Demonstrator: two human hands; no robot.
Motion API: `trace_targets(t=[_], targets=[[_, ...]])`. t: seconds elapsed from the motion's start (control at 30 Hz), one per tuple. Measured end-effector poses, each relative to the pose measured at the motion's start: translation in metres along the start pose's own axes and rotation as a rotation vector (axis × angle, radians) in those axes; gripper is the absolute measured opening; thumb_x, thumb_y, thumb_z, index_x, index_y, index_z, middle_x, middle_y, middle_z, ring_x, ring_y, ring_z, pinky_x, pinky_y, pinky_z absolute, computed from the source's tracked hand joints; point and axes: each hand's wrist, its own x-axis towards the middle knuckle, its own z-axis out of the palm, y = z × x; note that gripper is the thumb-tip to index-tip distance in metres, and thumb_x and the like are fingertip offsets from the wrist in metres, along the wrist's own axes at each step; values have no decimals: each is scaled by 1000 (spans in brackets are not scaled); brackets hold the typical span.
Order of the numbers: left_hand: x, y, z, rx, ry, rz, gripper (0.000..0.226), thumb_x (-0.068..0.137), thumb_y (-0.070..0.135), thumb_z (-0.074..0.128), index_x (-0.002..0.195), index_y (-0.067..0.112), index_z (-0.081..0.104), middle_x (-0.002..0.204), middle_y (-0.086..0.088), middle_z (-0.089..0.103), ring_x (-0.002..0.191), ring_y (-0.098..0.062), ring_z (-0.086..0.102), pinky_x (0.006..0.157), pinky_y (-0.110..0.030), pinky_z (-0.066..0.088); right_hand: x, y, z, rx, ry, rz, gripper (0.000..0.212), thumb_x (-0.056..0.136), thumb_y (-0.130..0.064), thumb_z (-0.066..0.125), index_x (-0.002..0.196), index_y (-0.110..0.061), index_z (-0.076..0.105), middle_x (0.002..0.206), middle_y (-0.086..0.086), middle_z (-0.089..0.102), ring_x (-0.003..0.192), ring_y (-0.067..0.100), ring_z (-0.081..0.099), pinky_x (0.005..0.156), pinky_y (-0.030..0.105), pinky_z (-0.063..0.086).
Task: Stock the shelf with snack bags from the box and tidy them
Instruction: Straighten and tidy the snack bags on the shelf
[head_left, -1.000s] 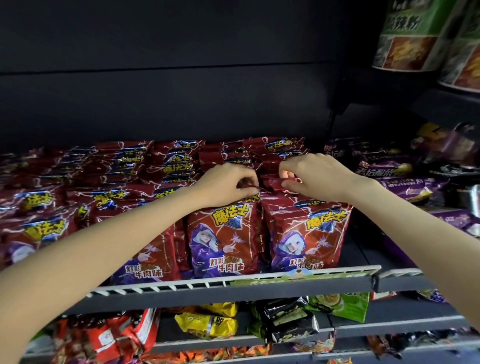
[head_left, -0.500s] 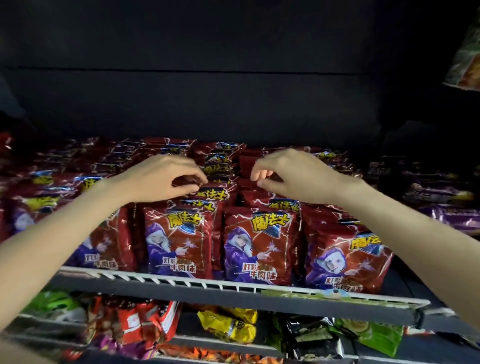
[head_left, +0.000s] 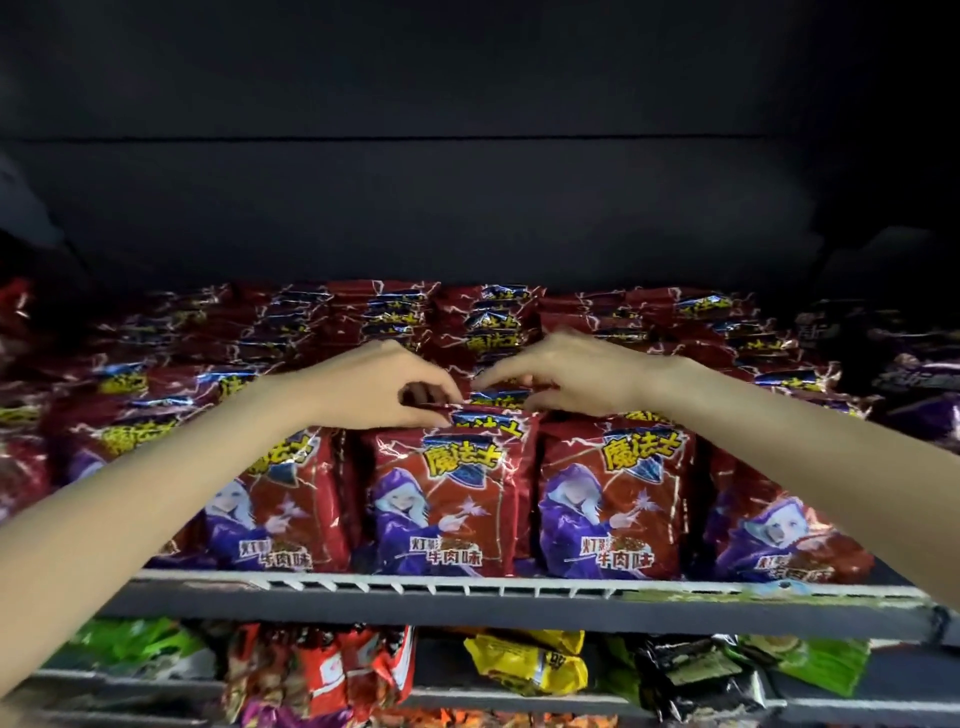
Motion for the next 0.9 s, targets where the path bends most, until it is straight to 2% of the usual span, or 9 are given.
trace_targets(t=[0.2, 0.27, 0.37, 0.43, 0.5, 0.57, 0.67, 0.8, 0.9], targets=[[17, 7, 17, 52, 113, 77, 28, 85, 37, 64, 110, 24, 65, 109, 8, 68, 97, -8, 62, 91, -28, 46, -2, -2, -7, 32, -61, 52, 54, 88, -12, 63, 137, -30, 48, 134, -6, 56, 120, 13, 53, 104, 31, 40], [15, 5, 22, 10, 149, 69, 26, 84, 35, 66, 108, 23, 66, 107, 9, 68, 89, -5, 61, 86, -27, 48, -7, -1, -13, 22, 6, 99, 46, 92, -19, 59, 134, -32, 50, 129, -3, 57, 116, 13, 53, 101, 33, 41], [13, 3, 23, -9, 150, 54, 26, 84, 34, 66, 108, 24, 66, 106, 11, 67, 82, -1, 57, 79, -19, 46, -27, -3, -18, 48, 195, 92, 22, 94, -36, 52, 110, -26, 65, 105, -6, 63, 96, 8, 59, 87, 35, 49], [15, 2, 21, -11, 133, 53, 26, 84, 34, 66, 109, 25, 65, 104, 13, 67, 78, 2, 55, 73, -11, 40, -45, -10, -18, 14, 193, 86, 39, 89, -57, 44, 100, -26, 66, 90, -12, 62, 84, 4, 56, 81, 28, 47], [17, 1, 18, -34, 109, 47, 27, 84, 34, 67, 110, 29, 65, 99, 17, 64, 73, 8, 53, 67, -5, 36, -58, -18, -14, -163, 113, 109, 55, 82, -71, 36, 108, -30, 62, 91, -15, 60, 88, 4, 53, 88, 26, 39], [19, 2, 17, -64, 97, 41, 28, 83, 33, 68, 111, 32, 63, 91, 19, 60, 74, 9, 54, 66, -4, 37, -63, -19, -8, -302, 60, 133, 63, 79, -71, 33, 122, -31, 55, 99, -14, 59, 97, 6, 52, 96, 28, 36], [24, 6, 20, -58, 108, 59, 28, 83, 32, 68, 111, 31, 63, 88, 19, 58, 76, 4, 57, 72, -10, 42, -60, -20, -7, -303, 39, 139, 62, 81, -69, 35, 129, -31, 50, 103, -12, 58, 102, 8, 53, 99, 30, 34], [29, 9, 19, -71, 84, 50, 28, 83, 33, 68, 110, 32, 63, 87, 20, 57, 74, 11, 54, 69, -8, 38, -53, -19, -6, -292, 74, 120, 50, 88, -61, 43, 124, -28, 54, 97, -13, 59, 98, 10, 57, 95, 31, 35], [22, 10, 10, -118, 26, 10, 28, 81, 41, 66, 109, 35, 63, 93, 21, 63, 81, 7, 60, 75, -13, 48, -44, -25, -4, -295, 105, 119, 41, 93, -56, 41, 116, -26, 57, 91, -12, 62, 92, 11, 61, 94, 31, 35]])
